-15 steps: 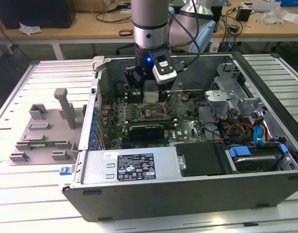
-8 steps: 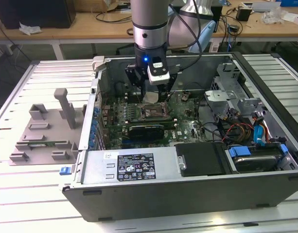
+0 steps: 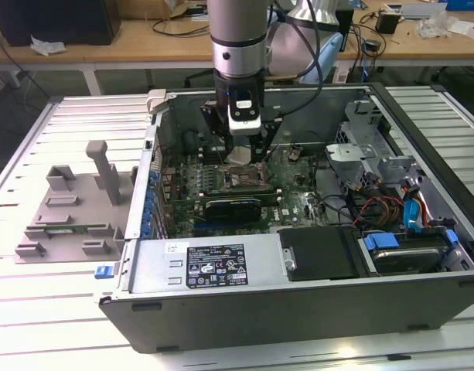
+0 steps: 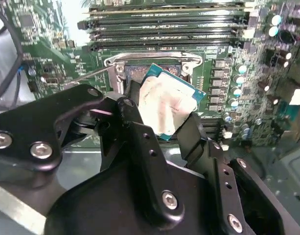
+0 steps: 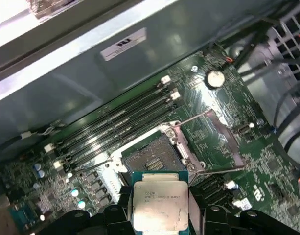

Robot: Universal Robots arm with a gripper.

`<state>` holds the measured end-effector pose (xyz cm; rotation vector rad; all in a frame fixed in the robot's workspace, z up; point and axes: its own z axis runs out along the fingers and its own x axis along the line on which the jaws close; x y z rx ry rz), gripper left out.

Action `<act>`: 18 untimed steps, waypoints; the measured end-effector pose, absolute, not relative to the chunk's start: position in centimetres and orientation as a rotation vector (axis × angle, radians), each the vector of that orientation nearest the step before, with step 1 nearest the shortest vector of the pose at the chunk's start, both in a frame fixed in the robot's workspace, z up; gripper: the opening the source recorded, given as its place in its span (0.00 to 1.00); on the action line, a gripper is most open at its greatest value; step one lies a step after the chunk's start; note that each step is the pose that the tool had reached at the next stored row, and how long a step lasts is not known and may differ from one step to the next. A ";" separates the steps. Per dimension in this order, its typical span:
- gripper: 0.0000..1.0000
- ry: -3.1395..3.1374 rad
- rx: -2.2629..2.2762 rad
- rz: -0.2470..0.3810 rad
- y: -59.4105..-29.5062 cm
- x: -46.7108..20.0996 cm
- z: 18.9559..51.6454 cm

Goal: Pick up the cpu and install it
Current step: 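Place the cpu into insertion slot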

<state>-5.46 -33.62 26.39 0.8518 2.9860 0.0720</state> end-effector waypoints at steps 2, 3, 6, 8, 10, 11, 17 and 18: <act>0.54 2.950 0.963 0.070 -33.6 -5.5 26.4; 0.54 2.931 1.018 0.069 -33.6 -5.5 26.4; 0.54 2.895 1.111 0.067 -33.6 -5.5 26.3; 0.54 2.838 1.246 0.064 -33.6 -5.5 26.3; 0.54 2.810 1.305 0.062 -33.6 -5.5 26.3; 0.54 2.799 1.329 0.062 -33.6 -5.5 26.3; 0.54 2.667 1.571 0.055 -33.6 -5.5 26.2; 0.54 2.633 1.625 0.054 -33.6 -5.5 26.2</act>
